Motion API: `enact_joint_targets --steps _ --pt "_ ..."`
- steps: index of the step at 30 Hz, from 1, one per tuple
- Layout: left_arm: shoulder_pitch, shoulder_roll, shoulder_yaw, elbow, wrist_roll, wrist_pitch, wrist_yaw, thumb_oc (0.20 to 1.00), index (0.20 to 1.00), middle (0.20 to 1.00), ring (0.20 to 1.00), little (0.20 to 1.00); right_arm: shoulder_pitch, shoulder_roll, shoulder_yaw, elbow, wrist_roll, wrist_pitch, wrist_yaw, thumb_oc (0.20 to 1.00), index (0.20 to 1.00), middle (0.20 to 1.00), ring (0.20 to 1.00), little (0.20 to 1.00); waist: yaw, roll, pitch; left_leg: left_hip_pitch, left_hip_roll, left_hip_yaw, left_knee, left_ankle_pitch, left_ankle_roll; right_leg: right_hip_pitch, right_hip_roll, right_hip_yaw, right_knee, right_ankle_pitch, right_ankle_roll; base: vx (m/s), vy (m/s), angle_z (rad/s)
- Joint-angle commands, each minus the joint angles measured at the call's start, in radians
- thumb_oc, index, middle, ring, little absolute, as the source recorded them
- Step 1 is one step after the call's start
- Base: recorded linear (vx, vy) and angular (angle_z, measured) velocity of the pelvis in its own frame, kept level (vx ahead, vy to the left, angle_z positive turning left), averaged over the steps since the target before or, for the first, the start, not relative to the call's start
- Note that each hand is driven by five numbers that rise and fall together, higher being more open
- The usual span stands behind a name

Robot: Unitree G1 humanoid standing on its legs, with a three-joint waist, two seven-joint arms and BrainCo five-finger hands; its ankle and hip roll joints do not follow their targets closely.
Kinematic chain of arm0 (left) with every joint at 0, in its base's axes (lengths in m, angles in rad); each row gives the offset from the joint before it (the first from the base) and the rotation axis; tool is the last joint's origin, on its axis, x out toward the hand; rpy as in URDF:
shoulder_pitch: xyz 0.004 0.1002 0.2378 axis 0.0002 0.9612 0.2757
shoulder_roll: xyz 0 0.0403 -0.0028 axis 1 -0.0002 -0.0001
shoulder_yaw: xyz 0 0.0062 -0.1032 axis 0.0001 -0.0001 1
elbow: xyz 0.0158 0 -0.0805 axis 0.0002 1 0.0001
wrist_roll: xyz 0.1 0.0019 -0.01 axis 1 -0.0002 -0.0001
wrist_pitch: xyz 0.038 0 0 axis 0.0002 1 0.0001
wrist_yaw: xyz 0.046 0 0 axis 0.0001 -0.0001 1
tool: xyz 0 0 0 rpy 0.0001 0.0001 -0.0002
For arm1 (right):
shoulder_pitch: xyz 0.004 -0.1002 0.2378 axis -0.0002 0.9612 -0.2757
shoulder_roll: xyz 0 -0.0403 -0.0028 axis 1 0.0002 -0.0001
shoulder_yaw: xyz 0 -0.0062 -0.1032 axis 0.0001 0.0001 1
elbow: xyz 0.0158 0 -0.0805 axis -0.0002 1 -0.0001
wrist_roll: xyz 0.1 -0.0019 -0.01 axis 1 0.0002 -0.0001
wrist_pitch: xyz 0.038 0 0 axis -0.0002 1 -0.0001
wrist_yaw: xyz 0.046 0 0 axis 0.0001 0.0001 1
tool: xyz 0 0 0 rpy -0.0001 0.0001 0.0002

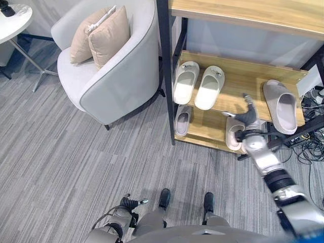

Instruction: Arrange the slippers neatly on the shoe rack.

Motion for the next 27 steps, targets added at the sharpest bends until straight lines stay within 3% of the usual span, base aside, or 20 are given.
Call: enact_joint_targets --steps 1,8,11,14,16,18,19,20,23,24,26,27 --pt "-0.040 0.013 -0.006 0.101 0.070 -0.022 -0.023 1.000 1.000 1.000 1.000 1.000 -0.037 0.013 -0.010 -0.031 -0.036 -0.047 -0.015 1.000 1.000 1.000 1.000 1.000 0.013 -0.021 -0.001 0.014 0.029 0.080 0.004 -0.117 -0.013 0.061 -0.071 -0.021 0.036 -0.045 0.061 0.01 -0.047 -0.16" --pt "-0.016 0.012 0.012 0.086 0.093 -0.036 -0.053 1.000 1.000 1.000 1.000 1.000 0.124 -0.023 -0.053 -0.171 -0.032 -0.115 0.092 1.000 1.000 1.000 1.000 1.000 -0.002 -0.019 -0.027 0.095 0.035 0.093 0.004 -0.142 -0.013 0.136 -0.066 -0.019 0.044 -0.076 0.064 0.03 -0.013 -0.04" --pt "0.014 0.016 0.020 0.075 0.140 -0.048 -0.094 1.000 1.000 1.000 1.000 1.000 0.245 -0.061 -0.094 -0.257 -0.008 -0.172 0.188 1.000 1.000 1.000 1.000 1.000 -0.012 -0.011 -0.040 0.159 0.035 0.106 0.004 -0.164 0.001 0.169 -0.065 -0.004 0.063 -0.091 0.067 0.06 0.051 -0.24" --pt "0.044 0.012 0.010 0.072 0.182 -0.056 -0.122 1.000 1.000 1.000 1.000 1.000 0.288 -0.081 -0.085 -0.320 -0.008 -0.206 0.257 1.000 1.000 1.000 1.000 1.000 -0.022 0.014 -0.018 0.260 0.036 0.156 0.015 -0.190 0.024 0.173 -0.065 0.035 0.182 -0.125 0.077 0.10 0.043 -0.65" --pt "0.070 0.025 0.026 0.072 0.179 -0.060 -0.135 1.000 1.000 1.000 1.000 1.000 0.285 -0.095 -0.063 -0.359 0.000 -0.228 0.290 1.000 1.000 1.000 1.000 1.000 -0.024 0.018 0.016 0.291 0.056 0.196 0.085 -0.232 0.026 0.157 -0.044 0.042 0.279 -0.158 0.076 0.04 -0.121 -1.32" --pt "0.091 0.037 0.042 0.080 0.175 -0.064 -0.145 1.000 1.000 1.000 1.000 1.000 0.277 -0.124 -0.035 -0.389 0.008 -0.242 0.336 1.000 1.000 1.000 1.000 1.000 -0.028 0.014 0.025 0.311 0.072 0.225 0.119 -0.256 0.023 0.130 0.007 0.039 0.291 -0.173 0.051 0.00 -0.215 -1.07" --pt "0.113 0.036 0.042 0.080 0.175 -0.071 -0.155 1.000 1.000 1.000 1.000 1.000 0.263 -0.153 -0.014 -0.397 0.036 -0.258 0.366 1.000 1.000 1.000 1.000 1.000 -0.020 0.018 0.026 0.313 0.079 0.250 0.144 -0.267 0.018 0.109 0.017 -0.027 0.285 -0.158 0.041 0.04 -0.333 -1.15" --pt "0.120 0.035 0.037 0.081 0.183 -0.075 -0.163 1.000 1.000 1.000 1.000 1.000 0.259 -0.165 -0.001 -0.395 0.080 -0.270 0.387 1.000 1.000 1.000 1.000 1.000 -0.024 0.012 0.015 0.309 0.080 0.255 0.154 -0.266 0.011 0.149 0.033 -0.041 0.236 -0.159 0.033 0.05 -0.349 -0.80" --pt "0.117 0.035 0.034 0.057 0.149 -0.090 -0.157 1.000 1.000 1.000 1.000 1.000 0.247 -0.201 0.018 -0.404 0.080 -0.278 0.395 1.000 1.000 1.000 1.000 1.000 -0.027 0.027 -0.006 0.296 0.106 0.237 0.155 -0.247 -0.007 0.166 0.075 -0.018 0.195 -0.172 0.008 0.09 -0.299 0.14" --pt "0.115 -0.002 -0.020 0.019 0.160 -0.106 -0.122 1.000 1.000 1.000 1.000 1.000 0.231 -0.201 0.030 -0.393 0.089 -0.284 0.370 1.000 1.000 1.000 1.000 1.000 -0.022 0.024 -0.007 0.268 0.110 0.207 0.186 -0.241 -0.019 0.182 0.089 -0.026 0.180 -0.183 -0.015 0.01 -0.331 0.42" --pt "0.097 -0.037 -0.029 0.022 0.158 -0.095 -0.134 1.000 1.000 1.000 1.000 1.000 0.235 -0.205 0.032 -0.433 0.085 -0.298 0.368 1.000 1.000 1.000 1.000 1.000 -0.010 0.009 0.012 0.209 0.127 0.179 0.308 -0.226 -0.053 0.201 0.103 -0.044 0.176 -0.208 -0.046 0.00 -0.380 0.57" --pt "0.092 -0.039 -0.033 0.013 0.153 -0.100 -0.130 1.000 1.000 1.000 1.000 1.000 0.243 -0.204 0.032 -0.438 0.078 -0.298 0.360 1.000 1.000 1.000 1.000 1.000 -0.005 0.006 0.027 0.174 0.143 0.169 0.386 -0.192 -0.073 0.218 0.112 -0.054 0.176 -0.216 -0.062 0.00 -0.301 0.80"
